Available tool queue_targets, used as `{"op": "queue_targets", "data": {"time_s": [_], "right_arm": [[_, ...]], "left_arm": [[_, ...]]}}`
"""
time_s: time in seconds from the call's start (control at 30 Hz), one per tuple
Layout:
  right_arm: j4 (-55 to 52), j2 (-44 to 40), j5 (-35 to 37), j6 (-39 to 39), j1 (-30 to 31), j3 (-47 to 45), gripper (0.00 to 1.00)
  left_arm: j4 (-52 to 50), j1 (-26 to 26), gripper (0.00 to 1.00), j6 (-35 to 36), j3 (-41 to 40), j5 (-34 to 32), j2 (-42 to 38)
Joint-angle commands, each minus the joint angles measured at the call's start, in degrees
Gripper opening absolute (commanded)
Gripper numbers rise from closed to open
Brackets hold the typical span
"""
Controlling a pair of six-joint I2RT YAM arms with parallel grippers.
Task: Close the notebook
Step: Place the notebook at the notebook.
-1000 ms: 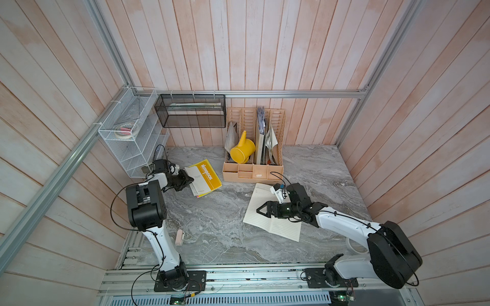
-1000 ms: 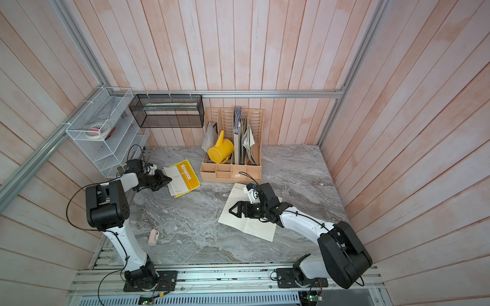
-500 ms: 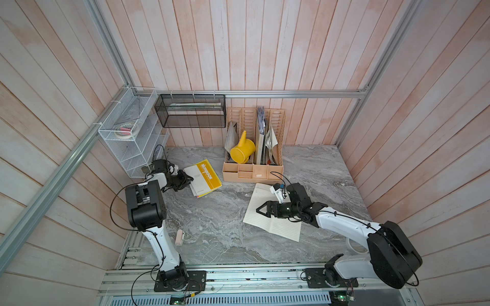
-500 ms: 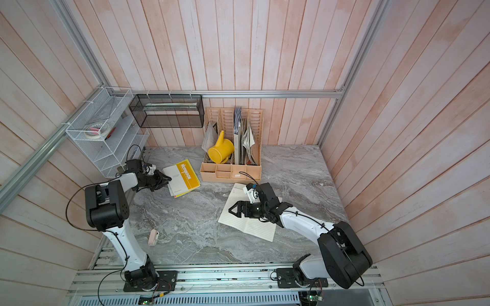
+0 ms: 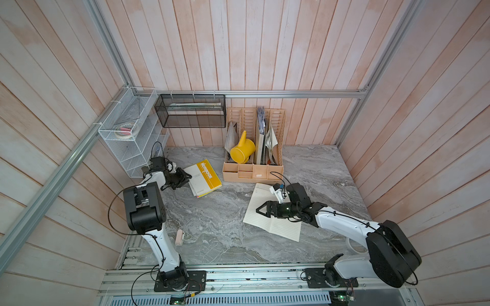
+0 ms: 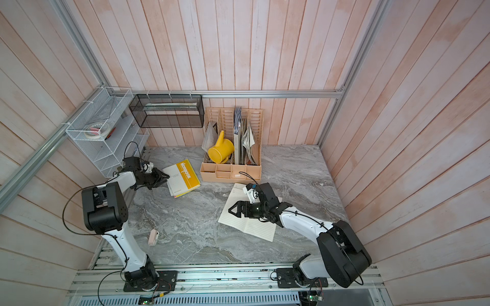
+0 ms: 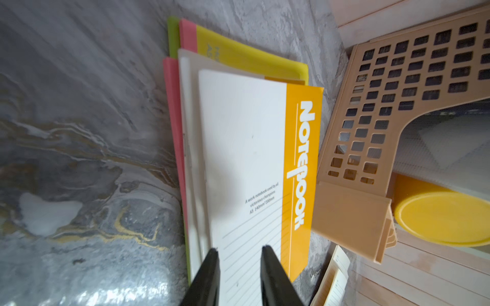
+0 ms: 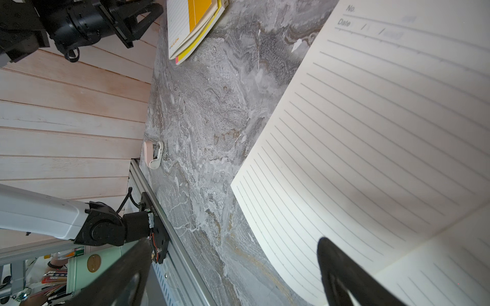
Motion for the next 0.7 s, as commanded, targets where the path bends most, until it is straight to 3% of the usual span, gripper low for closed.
{"op": "queue_targets", "data": {"time_s": [0.0, 0.27, 0.47, 0.67], "right_arm": [[0.1, 0.1, -0.7, 0.2, 0.2, -0.5, 0.98], [-0.3, 0.6, -1.0, 0.0, 0.2, 0.4, 0.98], [-1.1, 0.8, -1.0, -0.7, 0.2, 1.1, 0.98], [-2.3, -3.8, 1.8, 0.6, -3.4, -1.7, 0.98]], "left_arm": [[-2.3, 0.4, 0.30, 1.3, 2.1, -2.8, -2.7], [-3.2, 0.5, 0.30, 1.6, 2.1, -4.2, -6.1], [-0.9, 0.3, 0.31, -0.2, -1.7, -2.8, -13.6], [2.5, -4.6, 0.40, -0.4, -9.0, 8.7, -22.7]]}}
